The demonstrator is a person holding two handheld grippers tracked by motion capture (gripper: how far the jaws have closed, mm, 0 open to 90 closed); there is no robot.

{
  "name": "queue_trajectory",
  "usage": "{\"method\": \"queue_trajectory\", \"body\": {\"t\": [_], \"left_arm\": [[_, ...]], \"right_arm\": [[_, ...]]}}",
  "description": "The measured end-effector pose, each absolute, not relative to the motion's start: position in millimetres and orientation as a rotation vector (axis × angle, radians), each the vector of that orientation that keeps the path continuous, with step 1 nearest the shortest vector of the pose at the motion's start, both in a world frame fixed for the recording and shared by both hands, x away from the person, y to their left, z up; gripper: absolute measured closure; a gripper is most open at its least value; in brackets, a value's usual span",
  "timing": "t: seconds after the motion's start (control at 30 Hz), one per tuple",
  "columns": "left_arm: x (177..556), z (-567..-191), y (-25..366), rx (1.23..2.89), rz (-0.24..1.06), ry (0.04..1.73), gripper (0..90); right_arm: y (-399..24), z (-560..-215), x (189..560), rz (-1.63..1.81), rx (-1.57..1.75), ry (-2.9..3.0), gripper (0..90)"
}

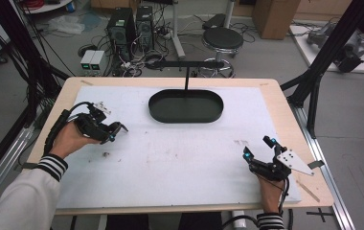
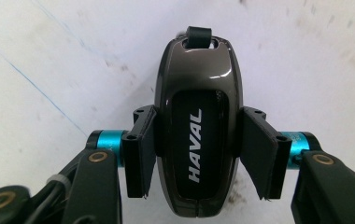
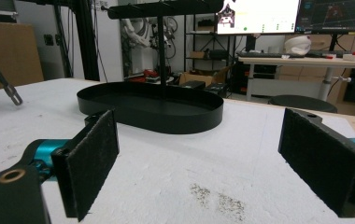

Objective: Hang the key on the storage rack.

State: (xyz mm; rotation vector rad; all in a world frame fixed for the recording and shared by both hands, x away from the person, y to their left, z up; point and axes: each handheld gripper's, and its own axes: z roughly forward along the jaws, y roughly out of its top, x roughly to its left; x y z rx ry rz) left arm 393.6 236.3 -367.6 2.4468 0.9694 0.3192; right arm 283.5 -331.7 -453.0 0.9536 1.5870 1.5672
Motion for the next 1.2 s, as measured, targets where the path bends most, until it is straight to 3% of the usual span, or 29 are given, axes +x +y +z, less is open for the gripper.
{"method": "queue_trajectory", "body": {"t": [0.2,0.53,1.2], "left_arm": [[394,-353,240,2.268,0.311,1.016,48.8],[404,-324,219,2.113,0.346,0.972,48.7],[435,-296,178,2.082,0.442,0.947,48.7]], "right_arm": [[-332,-453,284,1.567,0.957,1.586,11.4],[-332,-453,283,1.57,0.959,1.588,11.4],[-332,-453,283,1.567,0.951,1.586,11.4]]}}
